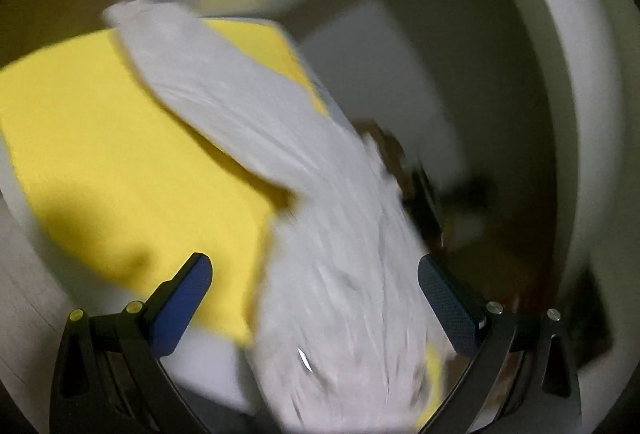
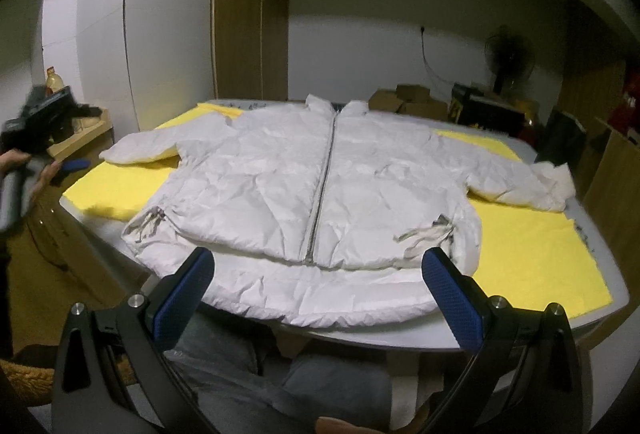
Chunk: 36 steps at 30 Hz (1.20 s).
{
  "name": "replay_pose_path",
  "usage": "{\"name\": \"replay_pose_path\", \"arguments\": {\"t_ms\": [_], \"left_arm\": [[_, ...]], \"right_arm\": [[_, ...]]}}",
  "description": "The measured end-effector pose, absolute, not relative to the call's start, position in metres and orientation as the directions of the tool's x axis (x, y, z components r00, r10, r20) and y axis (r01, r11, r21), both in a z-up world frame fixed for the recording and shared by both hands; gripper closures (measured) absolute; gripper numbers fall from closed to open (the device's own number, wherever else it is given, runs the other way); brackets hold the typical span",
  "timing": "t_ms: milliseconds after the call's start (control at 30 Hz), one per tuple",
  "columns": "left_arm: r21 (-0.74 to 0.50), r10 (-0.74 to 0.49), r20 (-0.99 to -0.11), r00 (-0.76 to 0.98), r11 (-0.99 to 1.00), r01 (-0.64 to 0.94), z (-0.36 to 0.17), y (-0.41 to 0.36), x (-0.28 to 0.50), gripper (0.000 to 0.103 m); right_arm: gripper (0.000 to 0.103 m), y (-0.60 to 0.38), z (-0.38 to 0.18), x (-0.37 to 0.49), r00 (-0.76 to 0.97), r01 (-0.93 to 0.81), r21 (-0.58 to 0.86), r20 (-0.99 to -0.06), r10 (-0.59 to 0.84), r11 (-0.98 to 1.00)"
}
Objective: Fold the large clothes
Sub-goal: 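Grasp the jacket sleeve with the left tool and lift it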
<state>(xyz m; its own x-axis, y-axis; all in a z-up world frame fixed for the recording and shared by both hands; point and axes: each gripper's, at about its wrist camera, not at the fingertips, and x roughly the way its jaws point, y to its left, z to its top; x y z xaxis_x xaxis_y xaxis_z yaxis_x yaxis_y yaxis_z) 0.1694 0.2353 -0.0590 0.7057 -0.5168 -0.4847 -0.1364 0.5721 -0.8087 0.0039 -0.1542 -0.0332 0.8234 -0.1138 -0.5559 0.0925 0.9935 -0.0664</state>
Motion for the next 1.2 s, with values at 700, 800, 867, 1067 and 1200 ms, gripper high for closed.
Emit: {"name": "replay_pose_path", "arguments": {"t_ms": [700, 800, 867, 1067, 1200], "left_arm": [[-0.810, -0.365, -0.551, 0.750, 0.448, -0.377, -0.142, 0.328, 0.343, 0.000], [-0.833, -0.368, -0.517, 0.773, 0.423, -0.356, -0.141, 0.337, 0.352, 0.001], [-0.845, -0.363, -0.503, 0.784, 0.396, -0.359, -0.145, 0.342, 0.356, 0.002], [-0.836, -0.404, -0.523, 0.750, 0.413, -0.360, -0.150, 0.340, 0.362, 0.012], [-0.855, -0.428, -0.505, 0.750, 0.369, -0.365, -0.157, 0.348, 0.361, 0.041]], "right_arm": [[0.000, -0.183, -0.078, 0.063, 0.751, 0.071, -0.055, -0.654, -0.090, 0.996], [0.000, -0.190, -0.084, 0.073, 0.730, 0.093, -0.029, -0.678, -0.088, 0.995], [0.000, -0.193, -0.088, 0.080, 0.718, 0.100, -0.022, -0.691, -0.087, 0.995], [0.000, -0.192, -0.096, 0.093, 0.691, 0.100, -0.015, -0.718, -0.080, 0.995], [0.000, -0.189, -0.100, 0.098, 0.676, 0.095, -0.023, -0.732, -0.082, 0.995]]}}
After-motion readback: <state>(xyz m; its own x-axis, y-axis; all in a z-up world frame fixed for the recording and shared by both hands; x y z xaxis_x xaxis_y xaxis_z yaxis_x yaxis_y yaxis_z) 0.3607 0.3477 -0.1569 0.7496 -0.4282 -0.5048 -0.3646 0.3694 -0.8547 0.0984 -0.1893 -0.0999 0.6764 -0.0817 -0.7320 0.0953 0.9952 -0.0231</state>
